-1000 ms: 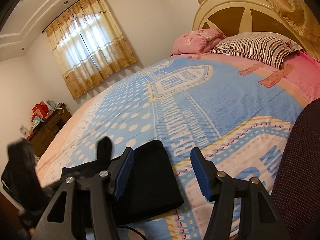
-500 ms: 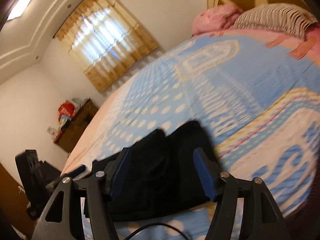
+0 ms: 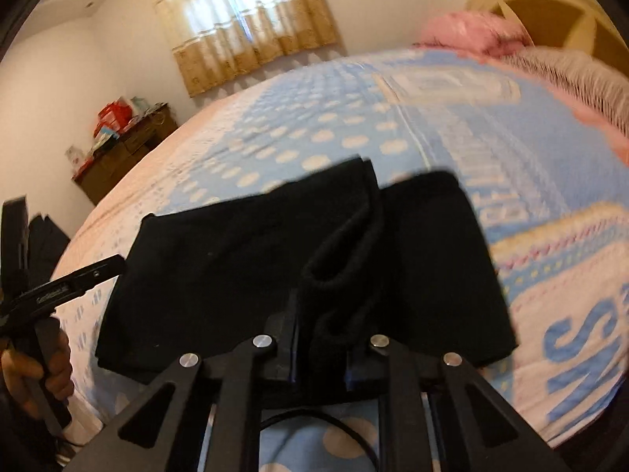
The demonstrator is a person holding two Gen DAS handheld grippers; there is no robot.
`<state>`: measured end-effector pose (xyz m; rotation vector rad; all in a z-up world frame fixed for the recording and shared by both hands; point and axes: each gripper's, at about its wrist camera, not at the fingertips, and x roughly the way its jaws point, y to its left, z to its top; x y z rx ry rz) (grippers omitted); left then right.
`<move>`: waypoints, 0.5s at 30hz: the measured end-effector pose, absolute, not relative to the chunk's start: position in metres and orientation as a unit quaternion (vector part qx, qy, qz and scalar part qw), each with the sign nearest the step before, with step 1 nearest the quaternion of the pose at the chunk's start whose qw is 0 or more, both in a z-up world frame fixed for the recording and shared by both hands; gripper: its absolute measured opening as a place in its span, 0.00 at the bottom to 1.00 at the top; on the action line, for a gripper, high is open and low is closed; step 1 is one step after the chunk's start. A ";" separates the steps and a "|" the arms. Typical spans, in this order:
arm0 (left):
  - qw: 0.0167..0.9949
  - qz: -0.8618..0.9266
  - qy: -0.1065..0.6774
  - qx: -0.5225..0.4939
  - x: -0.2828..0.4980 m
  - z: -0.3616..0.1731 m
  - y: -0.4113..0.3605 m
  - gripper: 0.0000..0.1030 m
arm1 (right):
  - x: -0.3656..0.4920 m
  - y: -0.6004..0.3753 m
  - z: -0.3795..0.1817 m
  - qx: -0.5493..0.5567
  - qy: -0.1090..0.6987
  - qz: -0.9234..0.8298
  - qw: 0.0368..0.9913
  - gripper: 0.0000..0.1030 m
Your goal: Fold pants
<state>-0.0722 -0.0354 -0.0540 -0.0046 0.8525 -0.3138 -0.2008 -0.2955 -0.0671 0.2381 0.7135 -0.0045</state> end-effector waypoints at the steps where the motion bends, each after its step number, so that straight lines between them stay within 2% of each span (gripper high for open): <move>1: 0.899 -0.152 0.410 0.000 -0.072 -0.054 -0.036 0.88 | -0.205 -0.295 -0.061 0.100 0.342 -0.001 0.934 0.16; 5: 0.898 -0.159 0.410 0.005 -0.074 -0.053 -0.044 0.89 | -0.215 -0.307 -0.053 0.064 0.335 -0.026 0.940 0.16; 9: 0.890 -0.167 0.424 0.006 -0.074 -0.059 -0.055 0.89 | -0.217 -0.333 -0.086 0.088 0.376 -0.047 0.921 0.17; 11: 0.886 -0.170 0.432 0.009 -0.076 -0.065 -0.062 0.89 | -0.218 -0.340 -0.096 0.104 0.363 -0.036 0.925 0.24; 15: 0.881 -0.160 0.444 0.032 -0.078 -0.078 -0.074 0.89 | -0.223 -0.357 -0.093 0.156 0.359 -0.019 0.920 0.28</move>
